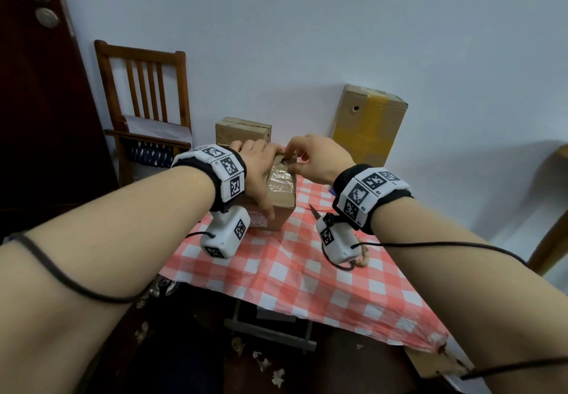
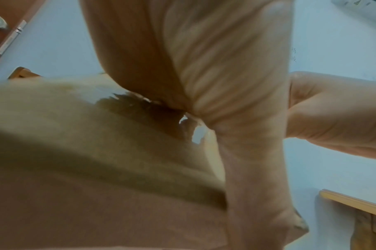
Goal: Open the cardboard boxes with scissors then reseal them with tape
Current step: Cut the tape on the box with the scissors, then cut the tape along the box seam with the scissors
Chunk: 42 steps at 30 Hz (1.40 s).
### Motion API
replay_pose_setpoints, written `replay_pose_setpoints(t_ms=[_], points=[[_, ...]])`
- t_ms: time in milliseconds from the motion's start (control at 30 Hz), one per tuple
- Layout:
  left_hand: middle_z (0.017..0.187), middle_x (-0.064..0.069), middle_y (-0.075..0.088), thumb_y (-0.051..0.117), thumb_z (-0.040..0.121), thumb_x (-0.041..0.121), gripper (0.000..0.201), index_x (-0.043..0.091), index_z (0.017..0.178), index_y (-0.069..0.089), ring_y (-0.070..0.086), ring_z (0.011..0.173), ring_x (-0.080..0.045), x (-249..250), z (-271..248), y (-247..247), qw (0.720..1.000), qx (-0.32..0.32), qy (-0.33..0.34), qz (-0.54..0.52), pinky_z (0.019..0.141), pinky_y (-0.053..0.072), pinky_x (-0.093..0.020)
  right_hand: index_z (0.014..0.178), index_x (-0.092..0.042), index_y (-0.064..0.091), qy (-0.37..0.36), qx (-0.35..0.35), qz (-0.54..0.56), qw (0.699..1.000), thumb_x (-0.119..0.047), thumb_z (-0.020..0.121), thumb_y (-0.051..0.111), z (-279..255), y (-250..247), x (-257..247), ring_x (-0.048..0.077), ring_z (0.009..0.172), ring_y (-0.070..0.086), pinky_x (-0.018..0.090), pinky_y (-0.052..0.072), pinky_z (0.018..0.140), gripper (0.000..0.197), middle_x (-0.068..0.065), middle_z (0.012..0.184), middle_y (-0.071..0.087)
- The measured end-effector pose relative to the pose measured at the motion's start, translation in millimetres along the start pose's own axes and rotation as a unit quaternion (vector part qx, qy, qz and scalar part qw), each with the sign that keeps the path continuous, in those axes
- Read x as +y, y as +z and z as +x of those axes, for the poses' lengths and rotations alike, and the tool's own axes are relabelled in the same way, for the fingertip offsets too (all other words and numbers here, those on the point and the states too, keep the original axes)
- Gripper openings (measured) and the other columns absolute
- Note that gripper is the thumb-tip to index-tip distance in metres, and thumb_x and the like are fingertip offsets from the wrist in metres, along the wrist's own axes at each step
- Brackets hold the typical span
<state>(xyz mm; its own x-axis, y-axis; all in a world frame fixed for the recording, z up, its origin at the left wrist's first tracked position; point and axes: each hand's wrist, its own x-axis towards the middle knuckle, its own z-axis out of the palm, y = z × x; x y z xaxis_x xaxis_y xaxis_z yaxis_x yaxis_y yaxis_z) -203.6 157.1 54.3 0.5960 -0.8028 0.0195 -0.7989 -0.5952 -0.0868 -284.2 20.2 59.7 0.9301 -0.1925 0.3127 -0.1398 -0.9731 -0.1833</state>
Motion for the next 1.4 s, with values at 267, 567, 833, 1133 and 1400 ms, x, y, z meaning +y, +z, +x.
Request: replay_pose_setpoints(t_ms=[267, 567, 833, 1133, 1400], points=[[0.128, -0.003, 0.039, 0.089, 0.038, 0.058, 0.125, 0.022, 0.138, 0.025, 0.037, 0.123, -0.023, -4, 5, 2, 1.0, 0.002, 0.004, -0.003, 0.109, 0.023, -0.04, 0.077, -0.012, 0.053, 0.199, 0.053, 0.222, 0.953, -0.004, 0.088, 0.046, -15, 15, 25, 0.026, 0.077, 0.067, 0.041, 0.058, 0.073, 0.015, 0.006, 0.077, 0.063], [0.137, -0.002, 0.03, 0.086, 0.044, 0.05, 0.122, 0.04, 0.144, 0.017, 0.029, 0.129, -0.023, 0, 16, 0, 0.999, 0.025, 0.03, 0.034, 0.109, 0.011, -0.053, 0.097, -0.008, 0.054, 0.317, -0.266, -0.069, 0.908, -0.021, 0.093, 0.056, -65, 91, 82, 0.023, 0.078, 0.052, 0.03, 0.042, 0.068, 0.014, 0.004, 0.077, 0.051], [0.156, -0.009, 0.008, 0.083, 0.043, 0.066, 0.13, 0.058, 0.142, 0.0, -0.012, 0.145, -0.03, 23, 21, -7, 0.997, -0.017, 0.032, 0.072, 0.103, -0.014, -0.07, 0.109, -0.008, 0.06, 0.296, -0.28, -0.068, 0.911, -0.017, 0.091, 0.056, -72, 106, 90, 0.024, 0.083, 0.056, 0.029, 0.047, 0.075, 0.021, 0.003, 0.076, 0.052], [0.153, 0.002, 0.013, 0.084, 0.047, 0.053, 0.13, 0.03, 0.148, 0.005, 0.001, 0.146, -0.02, 32, 26, -2, 0.99, 0.033, 0.035, 0.134, 0.107, 0.019, -0.063, 0.066, -0.014, 0.046, 0.364, -0.072, 0.176, 0.912, -0.023, 0.088, 0.066, -92, 68, 111, 0.025, 0.069, 0.054, 0.037, 0.052, 0.066, 0.031, 0.002, 0.064, 0.048], [0.138, -0.002, 0.027, 0.084, 0.042, 0.048, 0.124, 0.033, 0.145, 0.015, 0.024, 0.132, -0.021, 57, 31, -7, 0.988, 0.031, 0.031, 0.149, 0.103, 0.025, -0.056, 0.076, -0.014, 0.064, 0.309, 0.071, 0.202, 0.927, -0.041, 0.075, 0.075, -123, 19, 123, 0.022, 0.07, 0.06, 0.031, 0.049, 0.067, 0.03, 0.003, 0.072, 0.064]])
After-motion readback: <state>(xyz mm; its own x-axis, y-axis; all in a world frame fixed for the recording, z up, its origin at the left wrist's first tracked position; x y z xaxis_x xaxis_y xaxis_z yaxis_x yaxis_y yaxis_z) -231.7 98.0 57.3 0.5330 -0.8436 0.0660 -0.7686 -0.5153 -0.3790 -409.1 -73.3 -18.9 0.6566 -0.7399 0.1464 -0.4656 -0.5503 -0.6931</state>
